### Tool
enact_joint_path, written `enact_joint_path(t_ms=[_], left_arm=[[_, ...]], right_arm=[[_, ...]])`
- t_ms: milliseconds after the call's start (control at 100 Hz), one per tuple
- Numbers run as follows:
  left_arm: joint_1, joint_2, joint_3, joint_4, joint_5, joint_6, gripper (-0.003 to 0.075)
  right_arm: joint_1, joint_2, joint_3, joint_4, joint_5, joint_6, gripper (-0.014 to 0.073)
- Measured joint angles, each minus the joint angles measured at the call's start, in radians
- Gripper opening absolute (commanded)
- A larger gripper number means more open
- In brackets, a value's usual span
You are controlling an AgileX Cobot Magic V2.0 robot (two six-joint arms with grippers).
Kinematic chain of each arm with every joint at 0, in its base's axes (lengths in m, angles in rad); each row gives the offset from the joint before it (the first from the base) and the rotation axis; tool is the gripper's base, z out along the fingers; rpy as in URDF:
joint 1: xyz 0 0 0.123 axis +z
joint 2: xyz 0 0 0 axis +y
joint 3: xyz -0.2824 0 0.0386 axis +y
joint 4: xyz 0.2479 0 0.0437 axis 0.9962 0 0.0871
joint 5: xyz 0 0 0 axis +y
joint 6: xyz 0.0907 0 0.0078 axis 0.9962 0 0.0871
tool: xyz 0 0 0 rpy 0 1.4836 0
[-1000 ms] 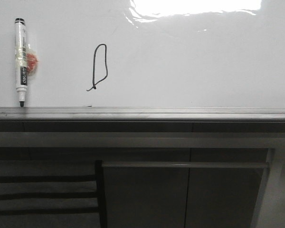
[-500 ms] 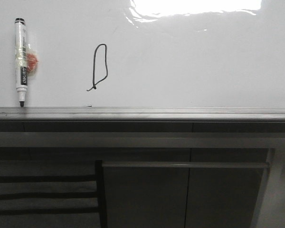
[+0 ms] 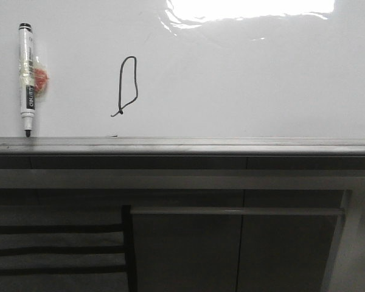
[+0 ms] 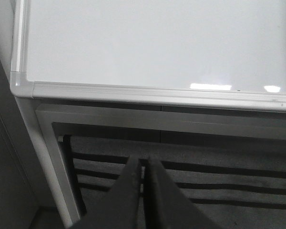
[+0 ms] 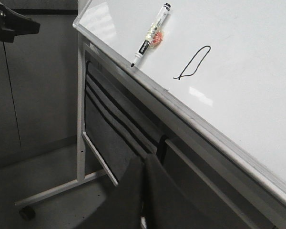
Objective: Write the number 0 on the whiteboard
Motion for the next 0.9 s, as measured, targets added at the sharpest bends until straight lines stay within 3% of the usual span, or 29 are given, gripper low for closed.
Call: enact_joint_path(t_ms=[260,480,690,820,900], left_arm=[[0.000,0.000,0.000,-0.002,0.000,0.000,-0.0020],[0.000,0.000,0.000,-0.002,0.000,0.000,-0.0020],[0.000,0.000,0.000,-0.002,0.000,0.000,-0.0020],[0.000,0.000,0.000,-0.002,0.000,0.000,-0.0020],[0.000,0.000,0.000,-0.002,0.000,0.000,-0.0020]], right_arm=[[0.000,0.000,0.030,0.002,-0.045,0.016,-0.0060],[-0.064,-0.014,0.198,-0.084,-0.315,0.275,-0.0060],[-0.281,-0.130,0.217,-0.198,-0.262,0.346,-0.0060],[-0.489,-0.185,0.217,-0.215,-0.193,0.362,-0.0060],[-0.626,-0.218,0.217,-0.275,-0.141,0.437,-0.0060]])
